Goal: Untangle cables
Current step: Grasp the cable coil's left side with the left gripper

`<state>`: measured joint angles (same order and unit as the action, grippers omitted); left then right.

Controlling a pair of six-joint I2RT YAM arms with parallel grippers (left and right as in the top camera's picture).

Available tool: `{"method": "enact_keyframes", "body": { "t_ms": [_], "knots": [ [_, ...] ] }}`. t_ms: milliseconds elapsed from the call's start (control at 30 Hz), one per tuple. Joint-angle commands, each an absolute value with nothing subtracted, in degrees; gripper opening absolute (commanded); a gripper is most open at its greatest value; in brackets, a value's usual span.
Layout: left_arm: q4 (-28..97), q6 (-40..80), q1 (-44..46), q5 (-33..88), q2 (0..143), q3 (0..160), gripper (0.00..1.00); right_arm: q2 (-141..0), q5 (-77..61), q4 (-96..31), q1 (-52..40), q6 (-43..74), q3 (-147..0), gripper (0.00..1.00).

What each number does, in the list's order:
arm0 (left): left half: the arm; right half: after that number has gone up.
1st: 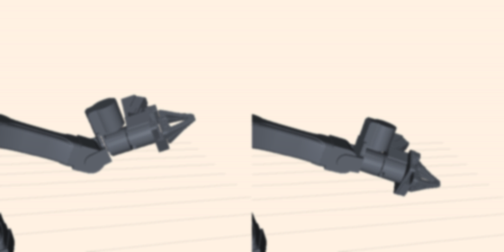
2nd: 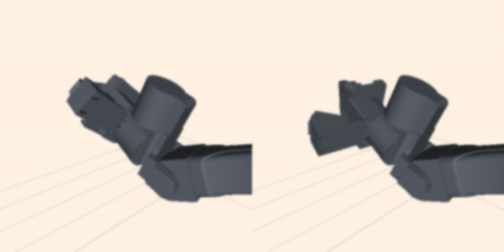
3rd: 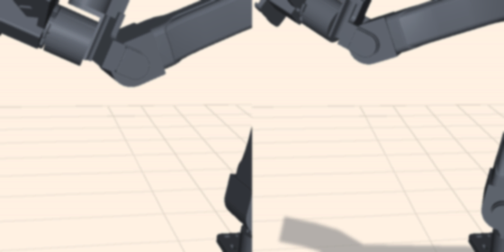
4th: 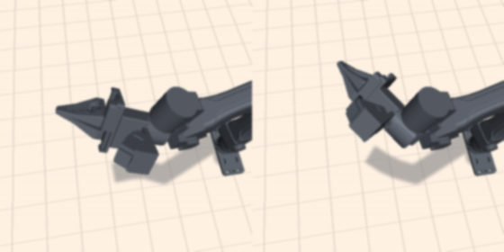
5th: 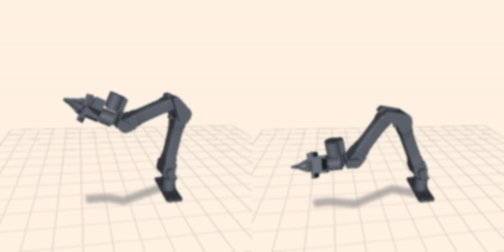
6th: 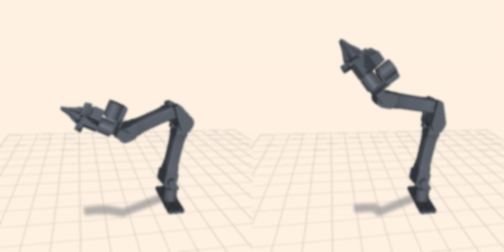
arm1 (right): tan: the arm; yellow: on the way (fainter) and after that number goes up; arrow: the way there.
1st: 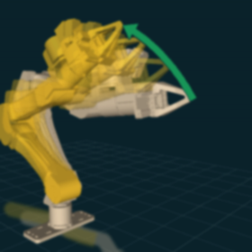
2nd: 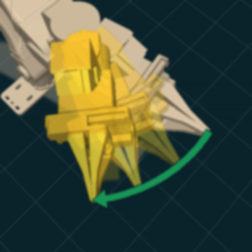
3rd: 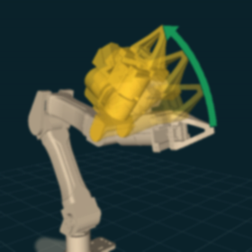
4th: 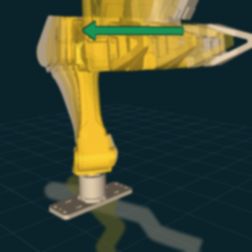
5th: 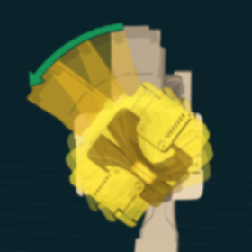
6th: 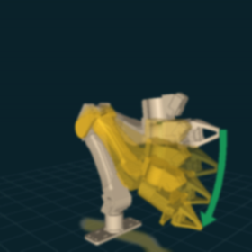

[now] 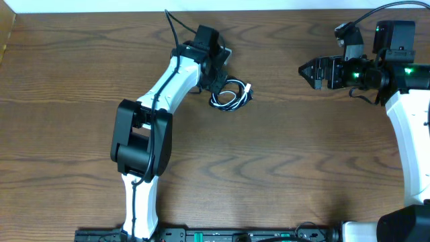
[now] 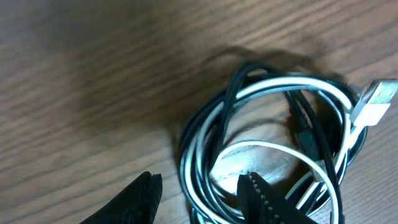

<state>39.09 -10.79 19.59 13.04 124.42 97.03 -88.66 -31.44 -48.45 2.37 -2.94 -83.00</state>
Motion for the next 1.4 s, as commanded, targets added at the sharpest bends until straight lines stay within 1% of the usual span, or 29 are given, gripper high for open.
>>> {"method": "enact_keyframes", "body": {
  "t_ms": [0,100,233,633,733,833,867,967,1033,1133,1300,1367],
  "knots": [
    [38.06,-11.55,19.46,14.5,125.49,96.07,0.45,-88.51,-31.4,-48.8,2.13,-2.2,-84.27,0.99],
    [35.94,-11.38,19.46,14.5,125.51,95.02,0.45,-88.53,-31.4,-48.88,2.13,-2.2,-84.27,0.99],
    [32.27,-8.25,19.46,14.55,125.51,92.86,0.45,-88.53,-31.4,-48.93,2.13,-2.22,-84.27,0.99],
    [30.96,-6.76,19.68,14.57,125.54,89.82,0.41,-88.51,-29.56,-49.1,2.15,-2.2,-84.27,0.99],
    [30.3,-6.76,19.79,14.57,125.54,89.19,0.34,-88.53,-29.26,-49.15,2.15,-2.17,-84.27,0.99],
    [30.26,-6.76,19.79,14.57,125.54,89.21,0.32,-88.53,-29.23,-49.32,2.15,-2.2,-84.27,0.99],
    [30.28,-6.76,19.79,14.57,125.54,89.21,0.3,-88.51,-29.23,-49.36,2.13,-2.2,-84.27,0.99],
    [30.28,-6.76,19.79,14.57,125.54,89.21,0.2,-88.51,-29.26,-49.54,2.13,-2.17,-84.27,0.99],
    [30.3,-6.76,19.86,14.57,125.54,89.21,0.08,-88.51,-29.28,-49.54,2.09,-2.15,-84.27,0.99],
    [30.74,-6.52,19.9,16.49,124.51,89.3,0.07,-88.51,-29.28,-49.52,1.5,-1.3,-84.27,0.99],
    [30.28,-4.51,19.9,27.92,117.71,90.24,0.07,-88.51,-29.26,-49.45,-0.14,-0.64,-84.27,0.99],
    [29.78,-2.9,19.97,30.33,114.85,90.37,0.08,-88.51,-29.26,-49.21,-0.84,-0.62,-84.27,0.99]
  ]
}}
